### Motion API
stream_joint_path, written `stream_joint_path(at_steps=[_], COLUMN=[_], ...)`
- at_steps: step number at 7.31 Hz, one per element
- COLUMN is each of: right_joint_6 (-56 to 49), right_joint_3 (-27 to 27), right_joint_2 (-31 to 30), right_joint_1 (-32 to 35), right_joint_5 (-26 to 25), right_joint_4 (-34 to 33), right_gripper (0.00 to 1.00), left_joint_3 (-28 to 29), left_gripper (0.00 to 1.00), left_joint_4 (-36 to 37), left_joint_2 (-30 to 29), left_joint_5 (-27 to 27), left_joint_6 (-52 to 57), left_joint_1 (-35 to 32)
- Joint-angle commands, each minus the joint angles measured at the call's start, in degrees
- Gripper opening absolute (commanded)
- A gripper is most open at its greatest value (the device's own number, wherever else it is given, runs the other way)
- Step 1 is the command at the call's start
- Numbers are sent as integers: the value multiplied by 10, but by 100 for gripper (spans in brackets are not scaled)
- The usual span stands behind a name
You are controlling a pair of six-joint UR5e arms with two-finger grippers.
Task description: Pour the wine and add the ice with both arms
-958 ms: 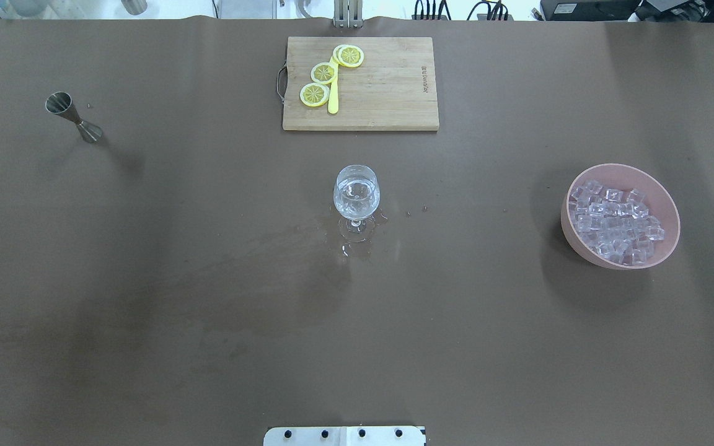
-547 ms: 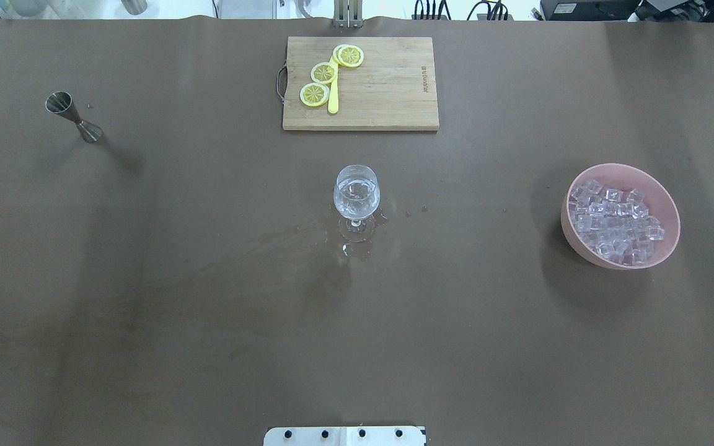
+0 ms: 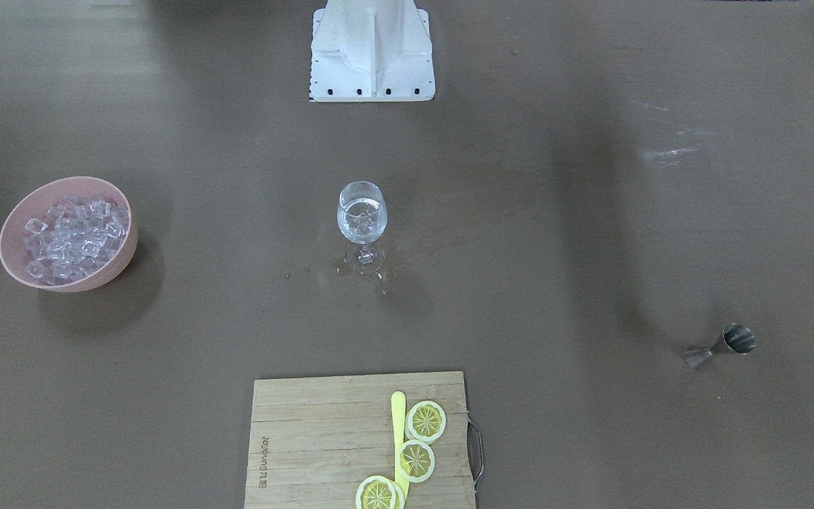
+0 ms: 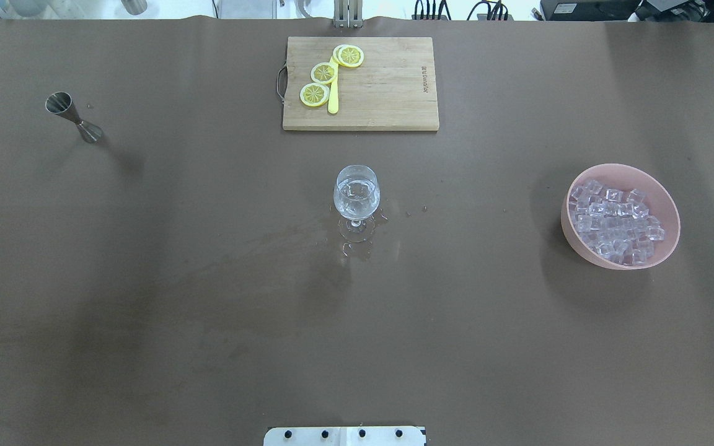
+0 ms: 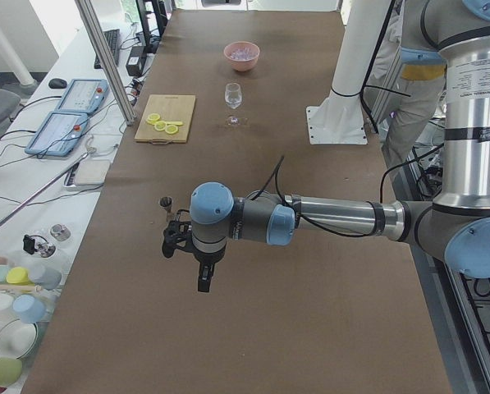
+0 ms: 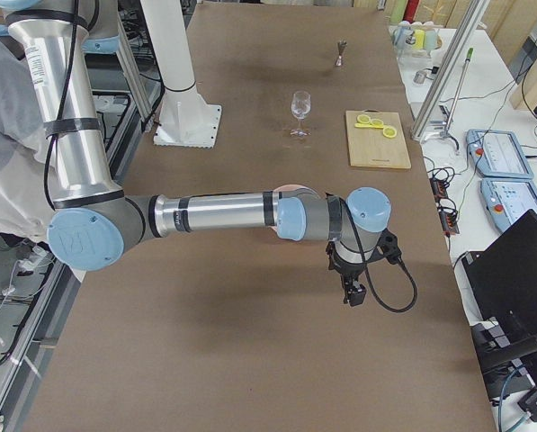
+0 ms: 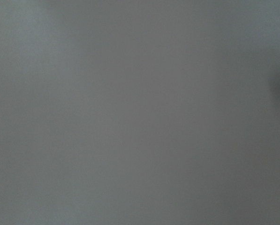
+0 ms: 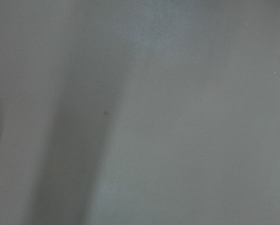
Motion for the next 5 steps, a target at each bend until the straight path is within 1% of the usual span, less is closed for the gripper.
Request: stream_joint_path(at_steps=[1, 2, 3, 4, 5], right_joint_6=[-1, -1, 0, 0, 0], right_joint_3=[5, 21, 71, 74, 81], right_joint_2=[-1, -3, -32, -38, -45], right_joint_1=[0, 0, 0, 0, 0], right_joint_5=[2, 4, 3, 3, 9], right_joint_4=[3, 2, 0, -2, -4], right_gripper=[100, 100, 100, 100, 100], left_joint_3=[-16, -13, -4, -14, -6], left_gripper=[98, 98, 98, 98, 98], left_joint_4=[0, -1, -1, 0, 0], left_joint_2=[-2, -2, -10, -5, -12], left_joint_5=[0, 0, 1, 1, 3], left_joint_6=[1, 1, 1, 1, 2], left_joint_1=[-1, -1, 0, 0, 1])
